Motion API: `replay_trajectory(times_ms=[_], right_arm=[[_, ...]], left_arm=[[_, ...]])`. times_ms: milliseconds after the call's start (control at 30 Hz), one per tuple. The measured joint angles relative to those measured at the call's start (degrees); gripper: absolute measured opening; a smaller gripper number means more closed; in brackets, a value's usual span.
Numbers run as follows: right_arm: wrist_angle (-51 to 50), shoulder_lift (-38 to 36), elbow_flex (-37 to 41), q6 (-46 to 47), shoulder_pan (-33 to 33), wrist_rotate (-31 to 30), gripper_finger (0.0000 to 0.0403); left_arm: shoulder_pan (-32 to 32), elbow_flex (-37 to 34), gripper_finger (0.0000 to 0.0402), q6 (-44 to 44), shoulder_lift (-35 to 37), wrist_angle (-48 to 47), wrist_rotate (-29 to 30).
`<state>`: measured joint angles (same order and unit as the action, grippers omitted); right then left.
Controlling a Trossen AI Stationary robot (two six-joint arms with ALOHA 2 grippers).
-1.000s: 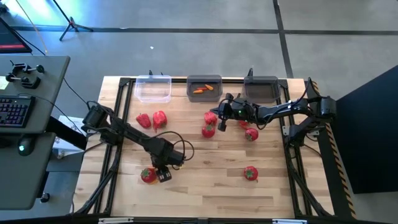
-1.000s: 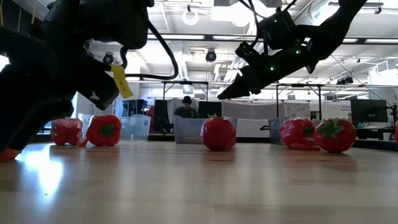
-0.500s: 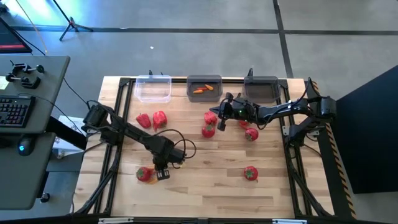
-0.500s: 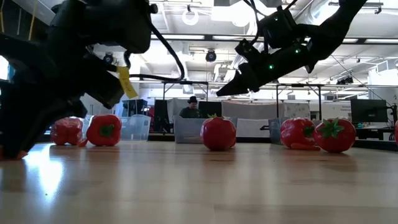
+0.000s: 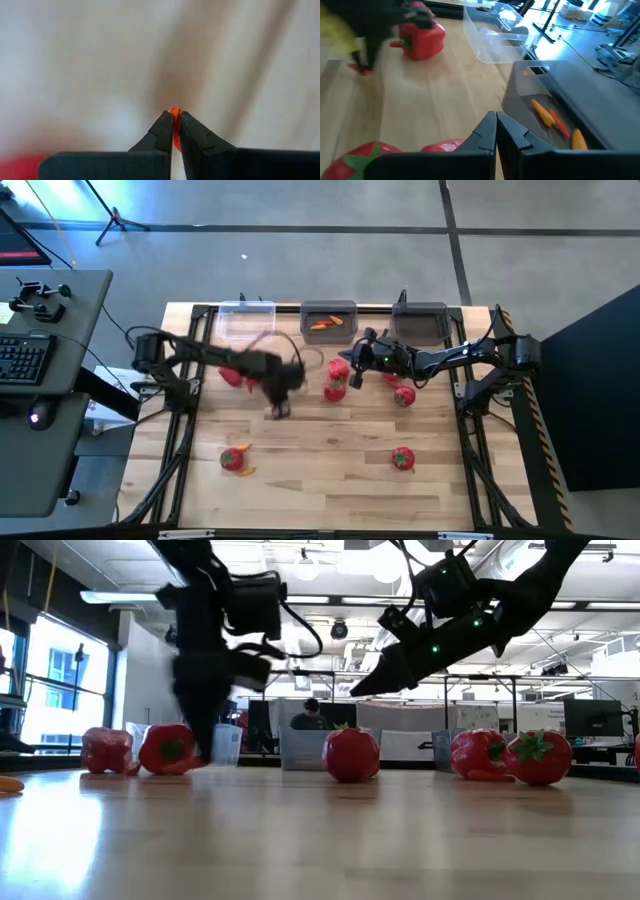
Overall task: Sort produce into baskets
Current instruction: Put the orange chili pepper into the left black bin
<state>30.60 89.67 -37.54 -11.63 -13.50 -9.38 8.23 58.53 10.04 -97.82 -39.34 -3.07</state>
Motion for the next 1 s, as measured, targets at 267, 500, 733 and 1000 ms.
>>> replay_trajectory(times_ms=[267, 500, 733, 1000], right_arm=[[-0.1, 0.0, 0.0, 0.2, -0.3, -2.2, 0.0], [-0.4, 0.0, 0.0, 2.7, -2.3, -2.3, 0.0], [-0.3, 0.0, 0.0, 2.8, -4.8, -2.3, 0.0], [-0.3, 0.0, 0.0, 2.8, -6.0, -2.2, 0.0]], left_arm=[[12.4, 8.5, 0.0005, -11.1, -0.4, 12.9, 2.8], [21.3, 14.2, 0.0005, -19.6, -0.7, 20.8, 2.2], [25.3, 16.7, 0.0005, -24.3, -6.5, 26.2, -1.0], [26.7, 22.6, 0.0005, -28.4, -15.8, 25.2, -1.8]])
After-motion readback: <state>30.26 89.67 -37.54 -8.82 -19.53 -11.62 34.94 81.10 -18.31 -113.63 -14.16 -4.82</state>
